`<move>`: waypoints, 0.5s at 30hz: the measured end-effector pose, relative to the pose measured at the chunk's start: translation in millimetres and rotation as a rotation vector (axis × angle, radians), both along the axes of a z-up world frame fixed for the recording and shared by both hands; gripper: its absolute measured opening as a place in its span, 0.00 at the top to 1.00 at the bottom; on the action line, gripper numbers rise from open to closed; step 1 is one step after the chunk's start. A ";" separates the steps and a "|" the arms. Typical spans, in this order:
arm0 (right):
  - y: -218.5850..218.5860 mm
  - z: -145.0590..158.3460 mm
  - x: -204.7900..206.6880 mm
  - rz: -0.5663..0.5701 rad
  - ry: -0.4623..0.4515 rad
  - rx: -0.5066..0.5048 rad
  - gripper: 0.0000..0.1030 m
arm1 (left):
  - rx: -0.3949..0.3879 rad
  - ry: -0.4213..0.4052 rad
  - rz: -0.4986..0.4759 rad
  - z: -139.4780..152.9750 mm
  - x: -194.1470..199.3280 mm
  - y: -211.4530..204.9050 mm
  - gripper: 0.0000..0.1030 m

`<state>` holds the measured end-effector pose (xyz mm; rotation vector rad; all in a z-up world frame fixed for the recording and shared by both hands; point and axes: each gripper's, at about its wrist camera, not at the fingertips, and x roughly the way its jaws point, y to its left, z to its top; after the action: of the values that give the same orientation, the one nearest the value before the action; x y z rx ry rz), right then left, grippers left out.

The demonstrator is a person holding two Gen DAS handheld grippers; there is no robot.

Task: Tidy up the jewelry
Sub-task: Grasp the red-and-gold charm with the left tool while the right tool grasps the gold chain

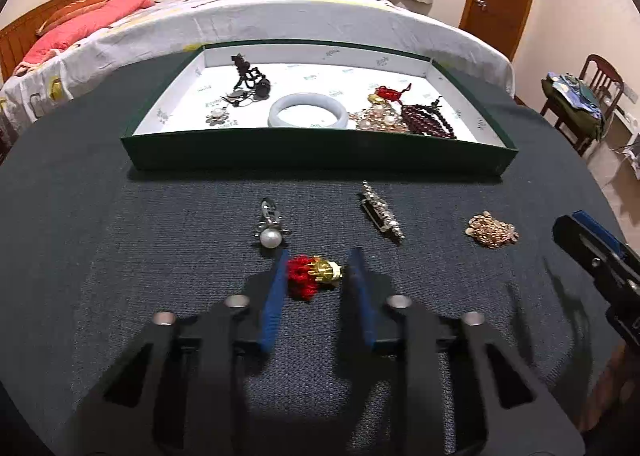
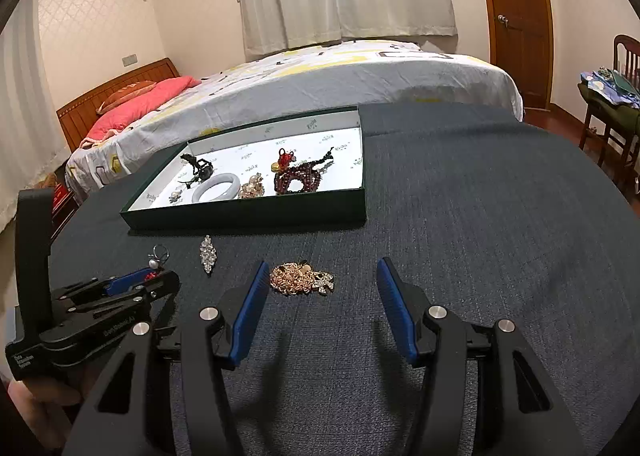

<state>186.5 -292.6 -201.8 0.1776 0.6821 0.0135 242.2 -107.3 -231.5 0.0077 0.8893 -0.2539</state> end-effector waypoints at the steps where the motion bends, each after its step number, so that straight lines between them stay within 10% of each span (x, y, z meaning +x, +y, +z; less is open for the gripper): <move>1: 0.8 -0.8 0.6 0.001 0.003 -0.001 0.47 | -0.004 -0.001 -0.005 0.1 -0.5 -0.1 0.81; 15: 14.0 -9.8 12.9 0.035 0.061 -0.018 0.47 | -0.019 -0.051 0.008 15.9 -16.2 20.3 0.84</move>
<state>199.4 -278.5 -211.5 0.1496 0.7463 0.0357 226.0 -87.0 -215.6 -0.0072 0.8356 -0.2536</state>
